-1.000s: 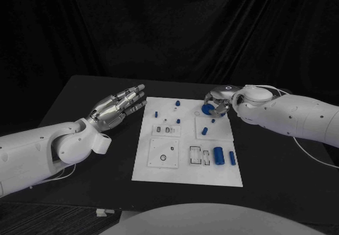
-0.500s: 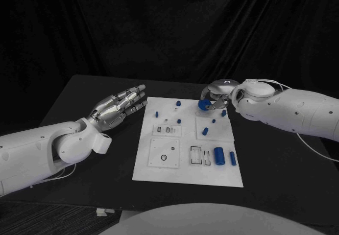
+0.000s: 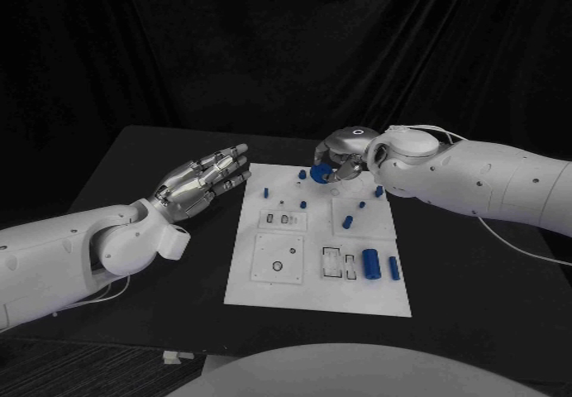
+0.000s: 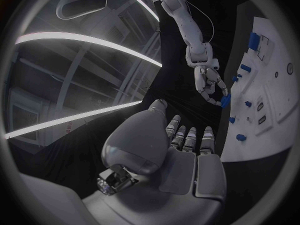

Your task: Assemble the parts on the task board

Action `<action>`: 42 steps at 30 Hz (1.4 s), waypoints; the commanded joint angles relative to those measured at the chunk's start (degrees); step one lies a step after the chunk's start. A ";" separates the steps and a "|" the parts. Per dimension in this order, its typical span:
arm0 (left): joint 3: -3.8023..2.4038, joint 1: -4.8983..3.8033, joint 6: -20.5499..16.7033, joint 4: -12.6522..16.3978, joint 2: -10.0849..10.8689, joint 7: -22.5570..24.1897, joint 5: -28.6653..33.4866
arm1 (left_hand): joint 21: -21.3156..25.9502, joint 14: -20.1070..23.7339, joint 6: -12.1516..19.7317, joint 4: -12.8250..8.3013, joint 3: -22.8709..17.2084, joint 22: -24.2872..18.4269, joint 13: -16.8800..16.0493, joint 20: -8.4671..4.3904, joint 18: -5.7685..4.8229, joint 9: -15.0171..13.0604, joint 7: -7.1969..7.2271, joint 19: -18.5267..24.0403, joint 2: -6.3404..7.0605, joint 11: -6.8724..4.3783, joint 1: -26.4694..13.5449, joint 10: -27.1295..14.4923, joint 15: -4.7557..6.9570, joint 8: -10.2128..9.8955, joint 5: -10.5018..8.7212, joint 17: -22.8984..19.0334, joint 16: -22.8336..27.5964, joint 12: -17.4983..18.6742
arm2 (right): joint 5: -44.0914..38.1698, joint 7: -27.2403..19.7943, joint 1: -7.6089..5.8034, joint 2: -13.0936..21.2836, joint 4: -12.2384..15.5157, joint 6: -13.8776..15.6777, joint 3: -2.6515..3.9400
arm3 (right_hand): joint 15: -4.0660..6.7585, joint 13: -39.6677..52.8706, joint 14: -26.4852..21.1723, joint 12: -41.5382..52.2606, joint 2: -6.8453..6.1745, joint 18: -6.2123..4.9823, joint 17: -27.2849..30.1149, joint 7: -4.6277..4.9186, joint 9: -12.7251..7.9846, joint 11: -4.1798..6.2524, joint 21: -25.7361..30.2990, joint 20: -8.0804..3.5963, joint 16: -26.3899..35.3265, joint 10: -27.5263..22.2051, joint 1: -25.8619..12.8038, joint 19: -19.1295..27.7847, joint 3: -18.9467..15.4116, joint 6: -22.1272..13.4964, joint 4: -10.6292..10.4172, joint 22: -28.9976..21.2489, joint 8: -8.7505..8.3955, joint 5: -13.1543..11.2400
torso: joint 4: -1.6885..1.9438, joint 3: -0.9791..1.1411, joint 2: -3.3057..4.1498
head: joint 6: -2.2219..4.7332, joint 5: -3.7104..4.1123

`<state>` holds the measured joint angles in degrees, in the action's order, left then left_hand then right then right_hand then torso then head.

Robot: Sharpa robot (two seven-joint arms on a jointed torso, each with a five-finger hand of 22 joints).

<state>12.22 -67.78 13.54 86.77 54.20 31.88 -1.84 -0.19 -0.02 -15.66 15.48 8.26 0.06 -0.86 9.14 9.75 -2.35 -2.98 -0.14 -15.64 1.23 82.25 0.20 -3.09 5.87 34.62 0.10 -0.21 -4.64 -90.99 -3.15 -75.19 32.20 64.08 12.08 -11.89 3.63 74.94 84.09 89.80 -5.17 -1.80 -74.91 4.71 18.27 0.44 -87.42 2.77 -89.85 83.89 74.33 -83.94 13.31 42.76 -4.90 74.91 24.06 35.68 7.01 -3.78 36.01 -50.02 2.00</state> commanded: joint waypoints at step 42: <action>-0.06 0.03 0.87 -0.13 -0.81 0.06 0.02 | 0.19 -0.01 0.09 -0.04 -0.31 -0.06 -0.09 0.57 0.34 -0.01 -0.04 0.14 0.08 -0.07 0.48 0.09 -0.62 0.30 0.45 -0.05 0.09 -0.37 | -0.37 -2.46 2.30 -10.82 -10.82 -3.82 0.05 | -0.41 15.06 5.91 0.20 0.03 0.78 -15.09 0.05 9.71 -0.41 0.99 0.40 -0.15 6.11 -0.88 -3.84 1.73 -3.32 0.06 13.75 2.27 -3.30 | -0.02 0.11 0.04 | 0.02 0.66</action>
<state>12.22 -67.78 13.67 86.61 53.53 31.32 -1.85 -0.19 -0.03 -15.66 15.48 8.27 0.08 -0.85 9.34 9.75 -2.35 -2.98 0.07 -15.64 1.23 82.25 0.20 -3.50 5.87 34.83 0.14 -0.21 -4.64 -91.04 -4.99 -73.05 21.48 53.38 8.29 -11.87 3.63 74.91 84.09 89.80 -5.36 -1.80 -74.91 4.71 23.65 0.44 -86.63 2.77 -89.85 83.89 73.84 -83.94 14.81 39.69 -4.82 74.94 26.48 32.56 6.97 -3.68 36.08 -49.99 2.61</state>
